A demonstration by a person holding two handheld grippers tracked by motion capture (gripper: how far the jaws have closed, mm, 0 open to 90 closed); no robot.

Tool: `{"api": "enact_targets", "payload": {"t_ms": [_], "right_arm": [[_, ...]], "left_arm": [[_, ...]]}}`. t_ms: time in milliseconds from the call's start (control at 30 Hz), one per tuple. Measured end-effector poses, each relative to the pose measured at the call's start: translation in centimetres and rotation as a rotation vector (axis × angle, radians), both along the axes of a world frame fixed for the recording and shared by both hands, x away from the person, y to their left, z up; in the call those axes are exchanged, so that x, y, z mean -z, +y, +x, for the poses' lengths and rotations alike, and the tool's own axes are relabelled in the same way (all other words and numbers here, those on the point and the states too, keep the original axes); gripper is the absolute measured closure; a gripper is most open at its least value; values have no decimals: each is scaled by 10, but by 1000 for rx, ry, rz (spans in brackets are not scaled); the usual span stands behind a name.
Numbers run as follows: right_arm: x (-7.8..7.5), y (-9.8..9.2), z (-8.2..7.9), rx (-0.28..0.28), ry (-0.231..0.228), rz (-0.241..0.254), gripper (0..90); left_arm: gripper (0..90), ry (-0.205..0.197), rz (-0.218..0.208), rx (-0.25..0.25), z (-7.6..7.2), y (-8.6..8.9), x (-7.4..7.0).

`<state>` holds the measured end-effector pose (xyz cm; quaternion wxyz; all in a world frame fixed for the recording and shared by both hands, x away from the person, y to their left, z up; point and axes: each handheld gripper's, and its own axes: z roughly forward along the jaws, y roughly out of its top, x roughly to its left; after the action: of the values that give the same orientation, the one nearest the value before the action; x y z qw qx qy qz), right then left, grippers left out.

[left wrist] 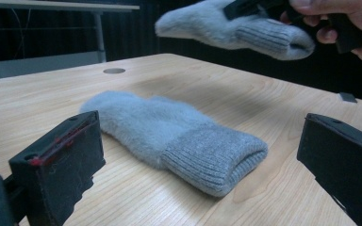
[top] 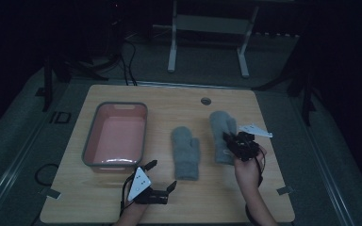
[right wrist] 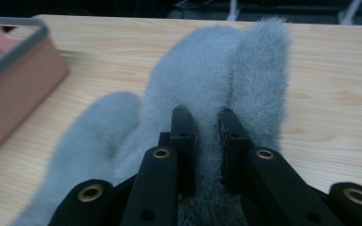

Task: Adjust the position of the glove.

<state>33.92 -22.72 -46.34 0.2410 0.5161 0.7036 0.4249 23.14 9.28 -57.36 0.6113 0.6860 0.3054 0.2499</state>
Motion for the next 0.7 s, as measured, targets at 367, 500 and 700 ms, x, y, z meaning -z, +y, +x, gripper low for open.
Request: {"api": "enact_targets", "payload": {"t_ms": [367,500,700], "right_arm": [[10,71,-6,-96,24,45,801],[22,92,-4,-100,52,43,801],[42,106,-5,-117,113,78,799]], "left_arm": [[14,0,11,-5,-1,0,0],[14,0,8,-6,-1,0,0],[14,-1,5,0,-1,0,0]]}}
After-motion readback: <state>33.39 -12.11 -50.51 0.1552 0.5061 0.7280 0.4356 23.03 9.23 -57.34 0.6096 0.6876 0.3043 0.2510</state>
